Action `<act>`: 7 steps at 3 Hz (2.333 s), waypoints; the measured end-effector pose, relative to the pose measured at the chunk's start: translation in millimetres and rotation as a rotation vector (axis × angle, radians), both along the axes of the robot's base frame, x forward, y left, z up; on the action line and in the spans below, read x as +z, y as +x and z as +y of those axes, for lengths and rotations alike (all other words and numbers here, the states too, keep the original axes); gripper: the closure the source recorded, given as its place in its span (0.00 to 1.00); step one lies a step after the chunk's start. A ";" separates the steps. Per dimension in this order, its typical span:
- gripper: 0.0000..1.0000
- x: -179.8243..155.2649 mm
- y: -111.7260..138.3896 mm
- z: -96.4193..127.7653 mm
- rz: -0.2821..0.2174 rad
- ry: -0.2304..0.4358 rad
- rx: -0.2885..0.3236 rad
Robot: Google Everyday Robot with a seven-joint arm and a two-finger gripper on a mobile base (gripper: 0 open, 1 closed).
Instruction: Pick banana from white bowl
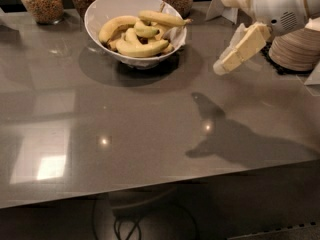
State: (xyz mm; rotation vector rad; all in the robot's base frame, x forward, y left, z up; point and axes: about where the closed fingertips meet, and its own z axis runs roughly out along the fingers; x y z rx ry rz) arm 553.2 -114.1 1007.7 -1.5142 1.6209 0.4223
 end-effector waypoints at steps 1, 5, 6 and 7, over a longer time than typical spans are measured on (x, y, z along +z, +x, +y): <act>0.00 4.1 25.2 18.1 -0.080 0.013 0.026; 0.00 12.6 85.9 68.9 -0.280 0.094 0.018; 0.00 9.6 95.1 71.8 -0.297 0.133 -0.003; 0.00 3.2 126.2 80.5 -0.305 0.197 -0.025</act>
Offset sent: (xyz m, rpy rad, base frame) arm 0.0943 0.0684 0.0201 0.0888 -0.3089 0.0617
